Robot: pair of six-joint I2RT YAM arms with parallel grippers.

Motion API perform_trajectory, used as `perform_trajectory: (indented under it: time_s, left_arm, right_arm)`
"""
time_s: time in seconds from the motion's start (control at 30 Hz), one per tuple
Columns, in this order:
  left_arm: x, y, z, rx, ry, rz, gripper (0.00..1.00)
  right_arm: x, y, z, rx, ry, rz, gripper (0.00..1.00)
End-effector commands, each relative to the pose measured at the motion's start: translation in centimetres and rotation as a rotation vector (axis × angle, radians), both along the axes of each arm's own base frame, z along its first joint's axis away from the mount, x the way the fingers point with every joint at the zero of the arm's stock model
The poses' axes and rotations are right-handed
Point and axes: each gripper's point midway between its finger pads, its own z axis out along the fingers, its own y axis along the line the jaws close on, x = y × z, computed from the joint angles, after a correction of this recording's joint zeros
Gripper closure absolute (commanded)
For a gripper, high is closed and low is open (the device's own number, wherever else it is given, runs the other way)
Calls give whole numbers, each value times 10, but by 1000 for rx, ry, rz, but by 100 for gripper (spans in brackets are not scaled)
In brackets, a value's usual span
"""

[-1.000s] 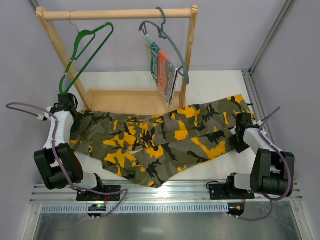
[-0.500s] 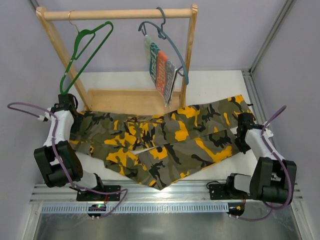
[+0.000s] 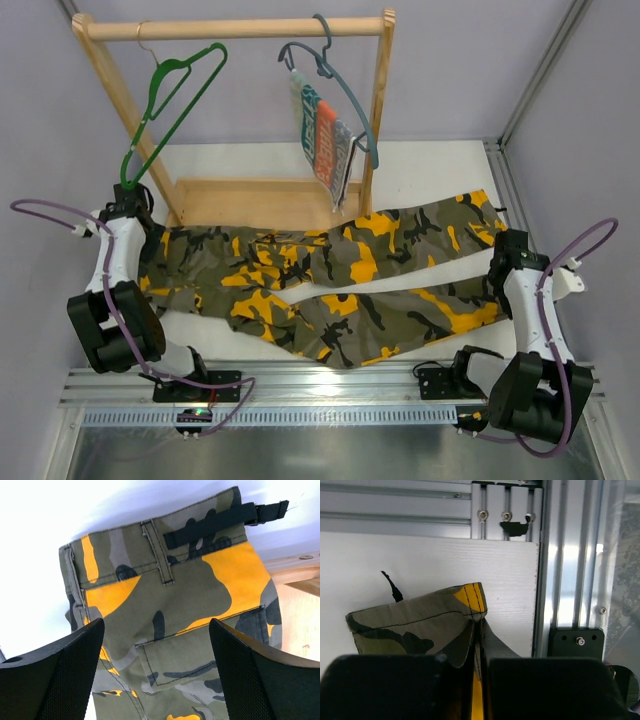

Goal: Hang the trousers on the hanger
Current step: Fold the trousers

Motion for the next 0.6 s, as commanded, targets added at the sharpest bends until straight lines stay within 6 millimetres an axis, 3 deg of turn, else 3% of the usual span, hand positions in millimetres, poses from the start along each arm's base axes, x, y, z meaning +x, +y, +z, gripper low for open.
perform_trajectory:
  time_s: [0.0,0.2,0.3,0.37,0.57]
  left_arm:
    - [-4,12,9,55,28,11,15]
    - [-30,26,22,160,81,62,16]
    - [-47,28,18,181,69,113,16]
    - [-65,30,1,129,82,172,17]
    - [-88,29,-18,55,83,260,18]
  right_arm:
    - [-25,-19,8,-100,0,-130,96]
    - [1,-26,10,-95,-61,-39,96]
    - [15,-25,9,-76,-90,33,96]
    - [22,-26,11,-85,-109,53,96]
    - [8,-34,3,-90,-47,-8,96]
